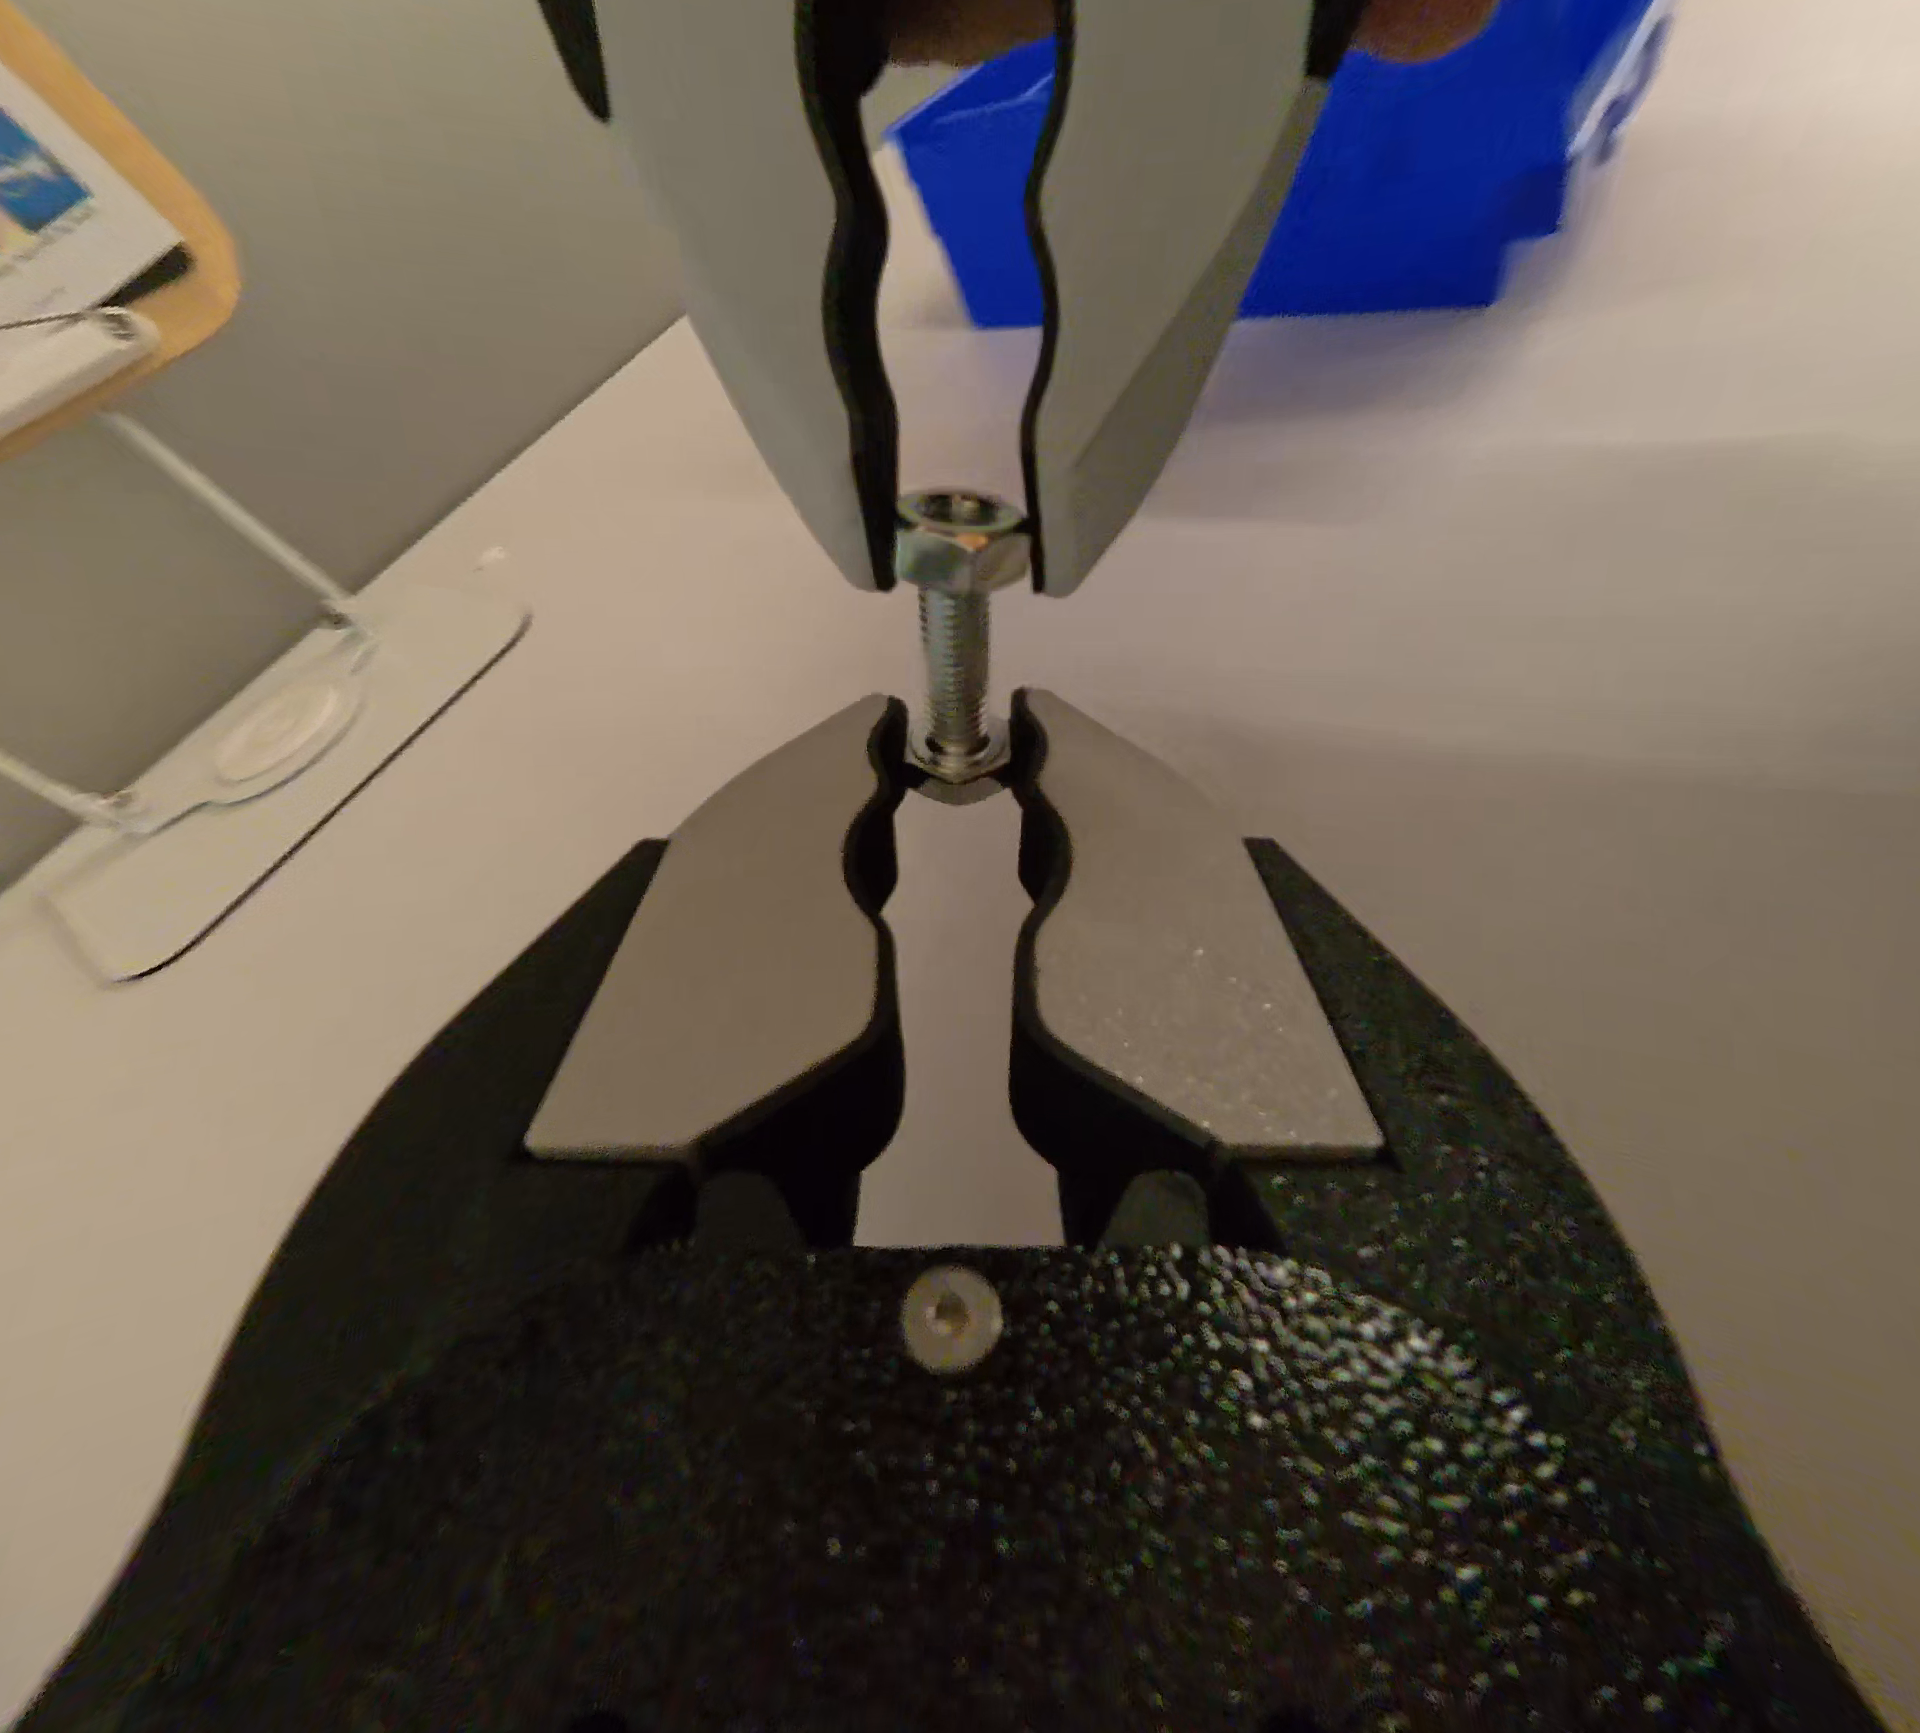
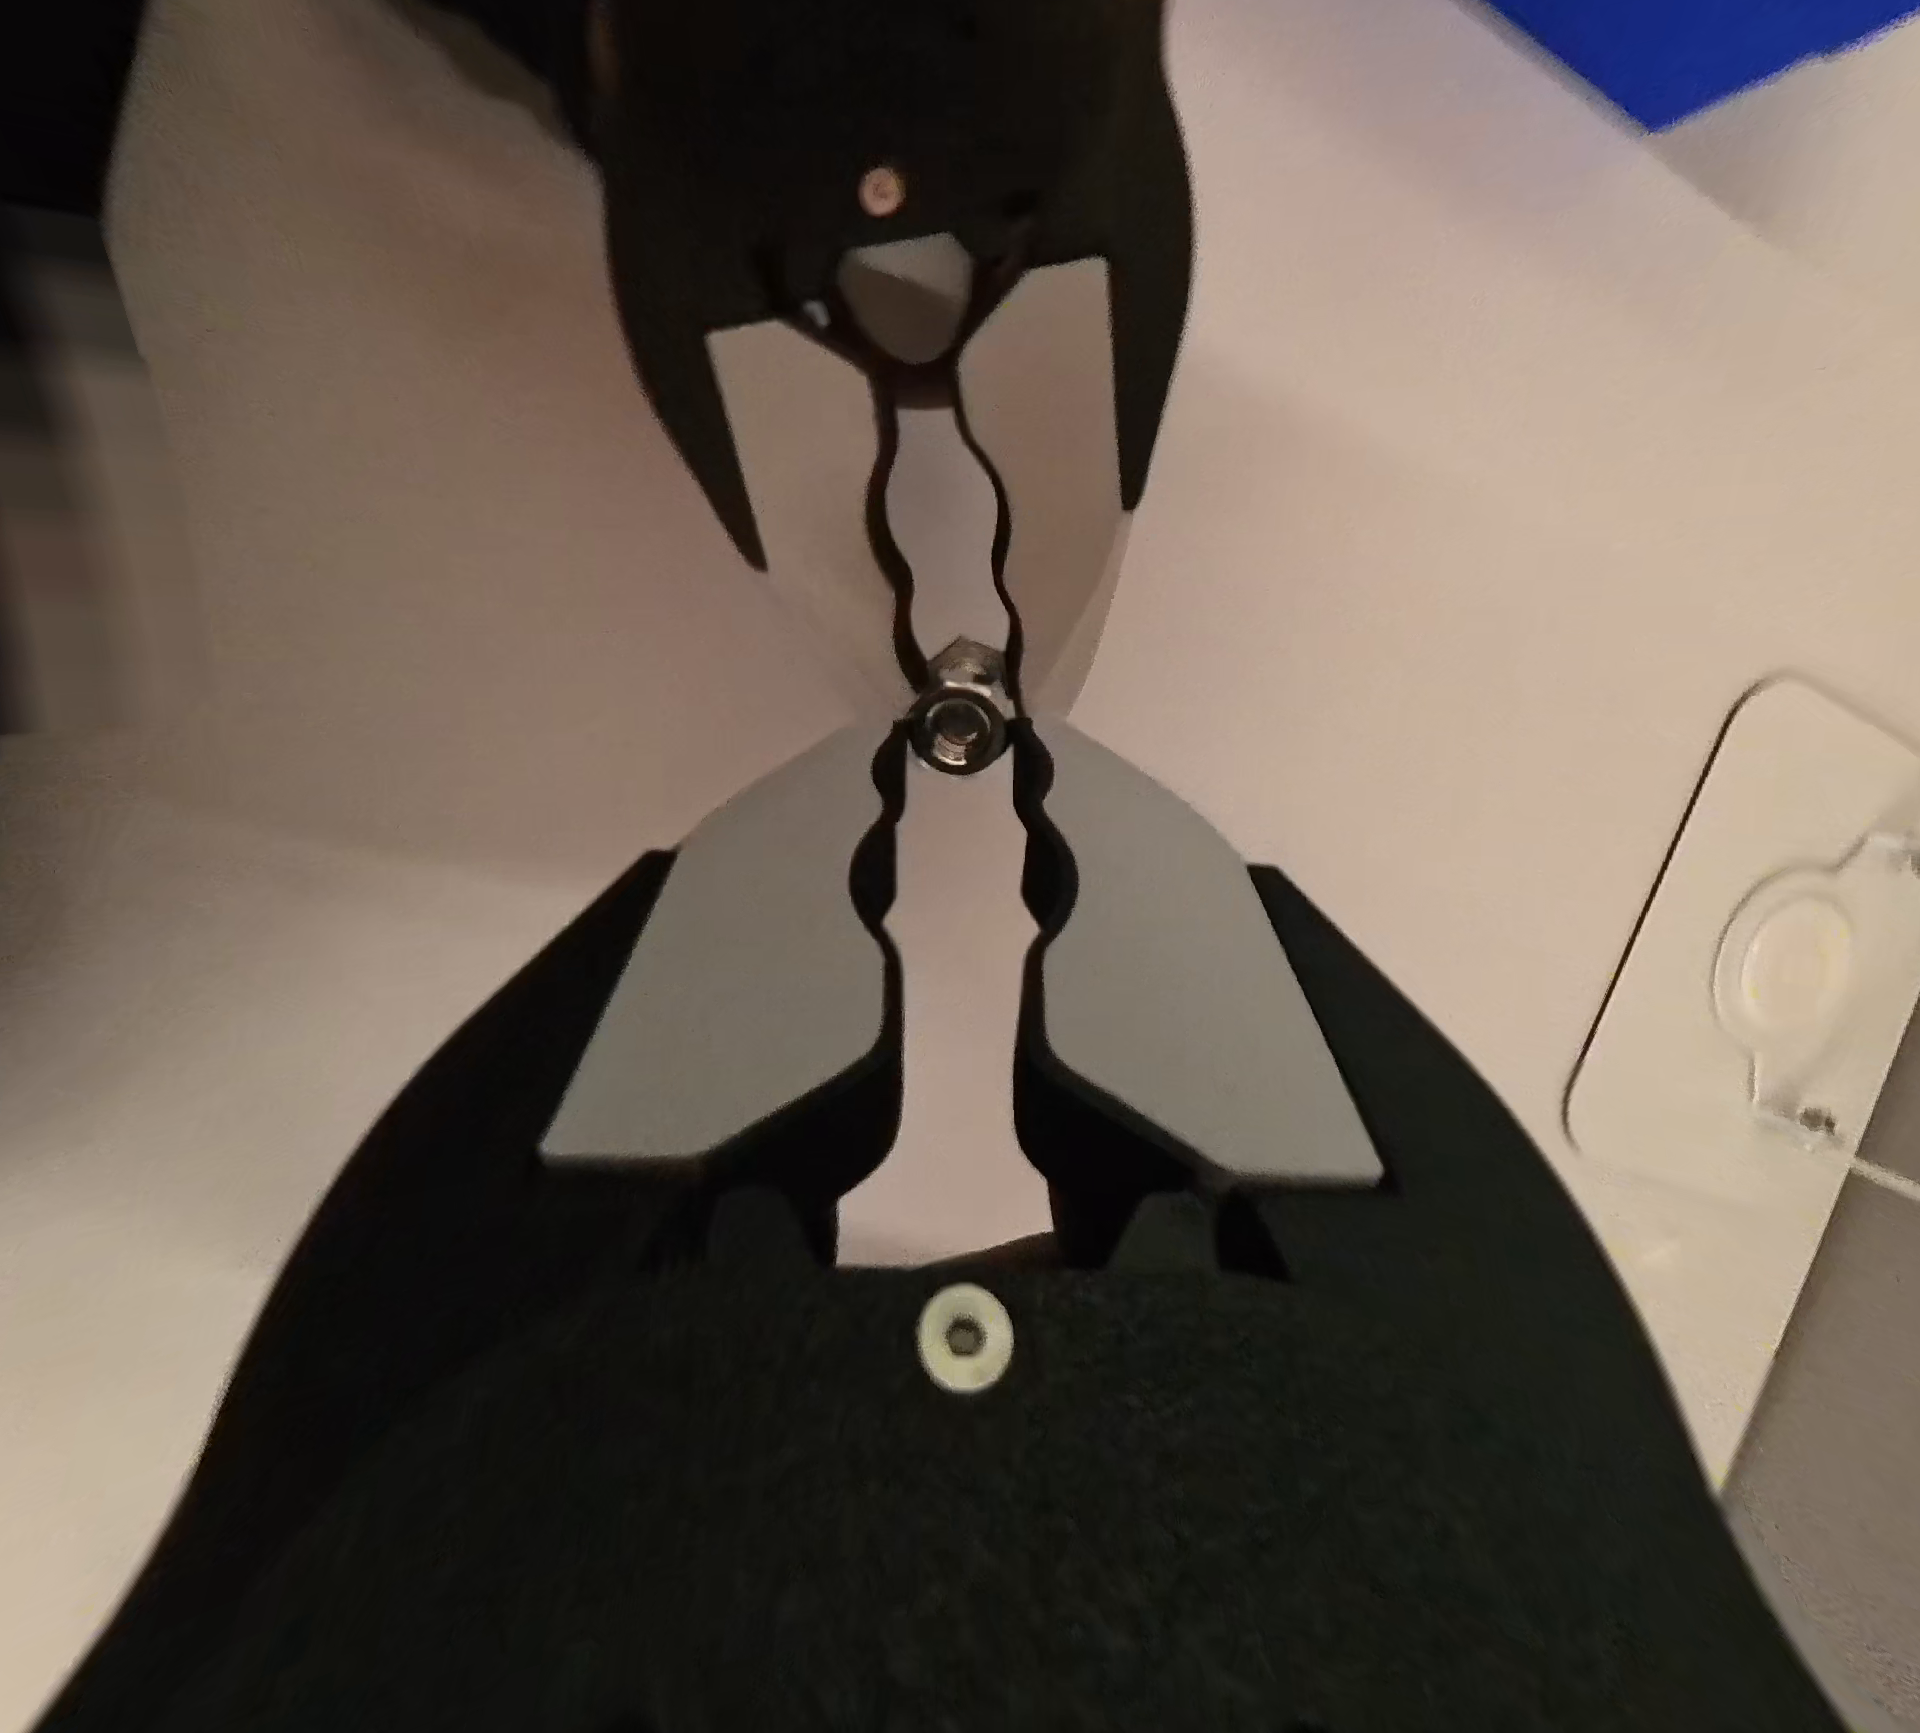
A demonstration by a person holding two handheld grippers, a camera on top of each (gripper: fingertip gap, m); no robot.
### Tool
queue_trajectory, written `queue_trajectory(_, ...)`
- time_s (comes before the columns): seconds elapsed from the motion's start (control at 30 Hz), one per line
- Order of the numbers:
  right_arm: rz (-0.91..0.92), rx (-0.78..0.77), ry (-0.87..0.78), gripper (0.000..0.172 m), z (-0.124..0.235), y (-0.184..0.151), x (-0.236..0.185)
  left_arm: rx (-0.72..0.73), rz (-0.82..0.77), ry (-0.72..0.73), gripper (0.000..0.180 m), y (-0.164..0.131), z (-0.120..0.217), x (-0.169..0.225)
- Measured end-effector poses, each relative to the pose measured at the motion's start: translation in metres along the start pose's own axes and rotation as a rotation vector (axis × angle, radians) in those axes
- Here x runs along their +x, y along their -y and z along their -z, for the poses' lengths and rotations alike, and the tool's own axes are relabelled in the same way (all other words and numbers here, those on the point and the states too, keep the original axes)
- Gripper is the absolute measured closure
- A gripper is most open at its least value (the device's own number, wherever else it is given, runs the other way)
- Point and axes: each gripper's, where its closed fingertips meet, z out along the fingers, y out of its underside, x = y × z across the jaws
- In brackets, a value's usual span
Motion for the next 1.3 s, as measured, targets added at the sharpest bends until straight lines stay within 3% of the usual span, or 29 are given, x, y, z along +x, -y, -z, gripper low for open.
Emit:
queue_trajectory(0.13, -0.19, -0.012, -0.082, 0.155, -0.006, -0.002, 0.003, -0.081, -0.047, 0.13, 0.162, -0.009, 0.001, -0.014)
queue_trajectory(0.4, -0.394, -0.01, -0.181, 0.156, -0.014, -0.012, 0.009, -0.212, -0.072, 0.22, 0.162, -0.023, 0.001, -0.023)
queue_trajectory(0.7, -0.288, 0.018, -0.183, 0.149, -0.018, -0.013, 0.006, -0.199, 0.11, 0.07, 0.162, -0.03, -0.005, -0.009)
queue_trajectory(0.87, -0.367, 0.1, -0.173, 0.134, -0.015, -0.004, 0.009, -0.17, 0.178, 0.055, 0.162, -0.029, -0.003, -0.01)
queue_trajectory(1.0, -0.421, 0.106, -0.227, 0.133, -0.017, -0.005, 0.017, -0.167, 0.18, 0.057, 0.162, -0.029, -0.003, -0.011)
queue_trajectory(1.1, -0.439, 0.121, -0.225, 0.136, -0.019, -0.005, 0.018, -0.18, 0.152, 0.057, 0.162, -0.03, -0.004, -0.009)
queue_trajectory(1.17, -0.423, 0.12, -0.217, 0.153, -0.02, -0.004, 0.017, -0.193, 0.125, 0.057, 0.162, -0.031, -0.005, -0.007)
queue_trajectory(1.3, -0.334, 0.059, -0.207, 0.154, -0.023, -0.011, 0.012, -0.231, 0.083, 0.053, 0.162, -0.035, -0.006, -0.005)
